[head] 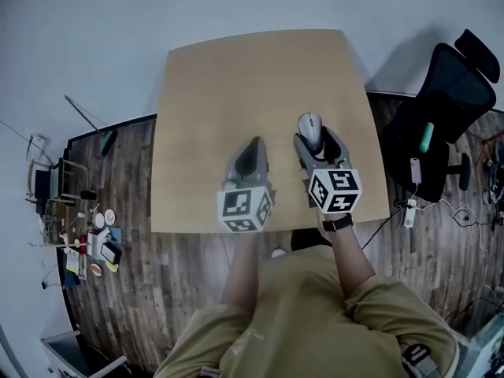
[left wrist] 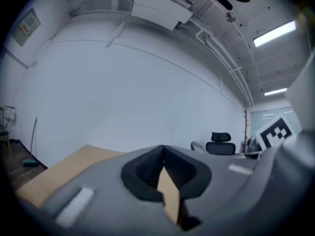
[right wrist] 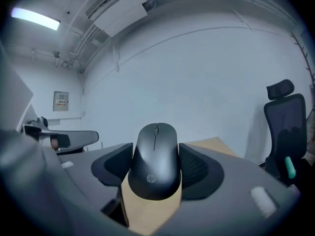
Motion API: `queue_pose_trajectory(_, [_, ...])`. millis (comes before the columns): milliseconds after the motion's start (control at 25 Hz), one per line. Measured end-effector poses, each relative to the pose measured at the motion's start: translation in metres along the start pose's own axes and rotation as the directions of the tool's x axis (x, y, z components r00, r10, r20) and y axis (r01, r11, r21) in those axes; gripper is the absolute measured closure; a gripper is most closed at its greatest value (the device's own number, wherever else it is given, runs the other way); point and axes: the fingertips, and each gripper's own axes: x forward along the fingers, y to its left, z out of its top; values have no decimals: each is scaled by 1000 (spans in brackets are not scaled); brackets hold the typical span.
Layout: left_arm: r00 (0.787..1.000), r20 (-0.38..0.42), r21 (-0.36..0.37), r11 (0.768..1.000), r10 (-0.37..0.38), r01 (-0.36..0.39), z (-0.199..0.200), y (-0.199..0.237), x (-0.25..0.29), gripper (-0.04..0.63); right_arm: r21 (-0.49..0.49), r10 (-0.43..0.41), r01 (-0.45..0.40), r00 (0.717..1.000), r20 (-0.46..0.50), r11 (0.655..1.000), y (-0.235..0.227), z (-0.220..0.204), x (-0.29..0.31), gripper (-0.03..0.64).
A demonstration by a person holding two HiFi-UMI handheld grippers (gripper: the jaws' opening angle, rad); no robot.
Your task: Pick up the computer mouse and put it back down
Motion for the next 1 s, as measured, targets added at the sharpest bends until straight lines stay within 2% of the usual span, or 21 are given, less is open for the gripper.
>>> queue_pose_trajectory(240, [994,108,51,999,-19,13,41,-14,-71,597,-55,27,-21,992,126,998,57,38,-71,319])
queue_pose_trajectory(520, [985,175,47,999,11,-20,58,-18,-125,595,-86,70,-55,981,179,995,99,47,-123,319])
queue_pose_trajectory(720, [982,190,54,998,22,-33,65,-13,-125,595,-103,108,-93,981,160,990,111,50,-116,319])
queue_pose_trajectory(1000, [979,184,56,994,86,-98,80,7,-82,595,-122,161,-144,976,144,982,108,70,-71,319])
